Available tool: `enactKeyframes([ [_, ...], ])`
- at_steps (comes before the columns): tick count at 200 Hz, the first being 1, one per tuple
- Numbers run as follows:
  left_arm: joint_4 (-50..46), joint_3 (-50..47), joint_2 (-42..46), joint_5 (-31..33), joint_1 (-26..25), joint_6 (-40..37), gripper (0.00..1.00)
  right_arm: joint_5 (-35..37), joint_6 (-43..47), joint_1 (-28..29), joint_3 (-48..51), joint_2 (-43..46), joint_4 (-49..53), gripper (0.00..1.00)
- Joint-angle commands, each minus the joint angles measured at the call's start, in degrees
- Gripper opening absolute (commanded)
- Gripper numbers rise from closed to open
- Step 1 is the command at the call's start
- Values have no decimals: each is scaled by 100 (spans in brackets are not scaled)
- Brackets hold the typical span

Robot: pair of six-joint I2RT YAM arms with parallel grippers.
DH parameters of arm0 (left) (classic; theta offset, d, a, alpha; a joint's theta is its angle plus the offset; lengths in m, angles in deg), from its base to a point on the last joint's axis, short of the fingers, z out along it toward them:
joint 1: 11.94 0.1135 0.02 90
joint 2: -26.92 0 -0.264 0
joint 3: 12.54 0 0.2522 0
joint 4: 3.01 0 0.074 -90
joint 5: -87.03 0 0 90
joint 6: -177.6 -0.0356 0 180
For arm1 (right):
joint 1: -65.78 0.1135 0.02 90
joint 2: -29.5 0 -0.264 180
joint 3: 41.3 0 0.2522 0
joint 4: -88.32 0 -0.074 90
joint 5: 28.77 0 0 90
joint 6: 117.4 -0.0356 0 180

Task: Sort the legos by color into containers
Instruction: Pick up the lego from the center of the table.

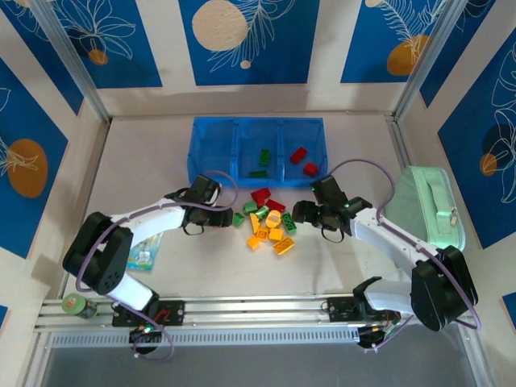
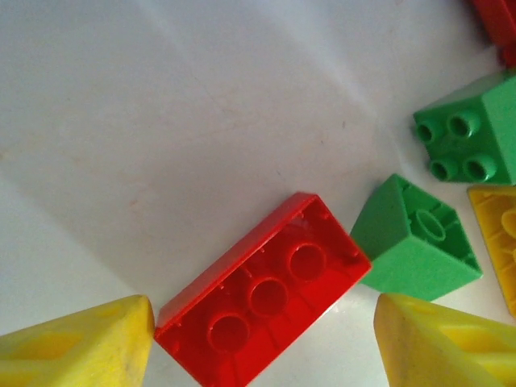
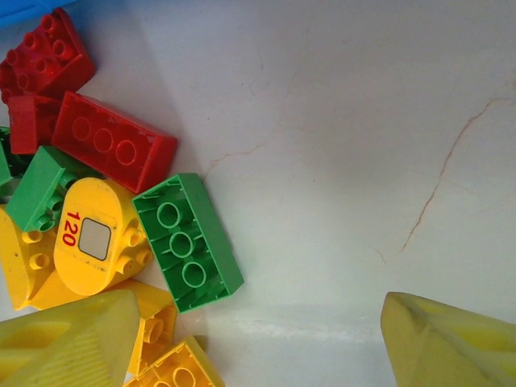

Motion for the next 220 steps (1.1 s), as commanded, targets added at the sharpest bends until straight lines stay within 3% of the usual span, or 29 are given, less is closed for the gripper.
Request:
enactKeyframes([
  [1,180,-247,238,-272,-220,-80,70,-148,-107,-24,90,85,-56,79],
  [50,218,-523,445,-373,-505,-56,67,-182,-149,-33,197,53,-177,79],
  [78,-94,-462,543,323,-494,-2,63,-173,-151,-33,217,43,-204,79],
  [102,-342,-171,321,667,-499,7,62,-181,-160,-41,244,48,-222,79],
  [167,-234,377,-525,578,-499,33,57,-189,-134,-172,366,222,-185,79],
  [199,-399,608,-814,615,-499,86,42,-148,-155,-302,426,356,-117,79],
  [220,-443,685,-674,602,-498,116,33,314,-358,-457,364,403,322,76],
])
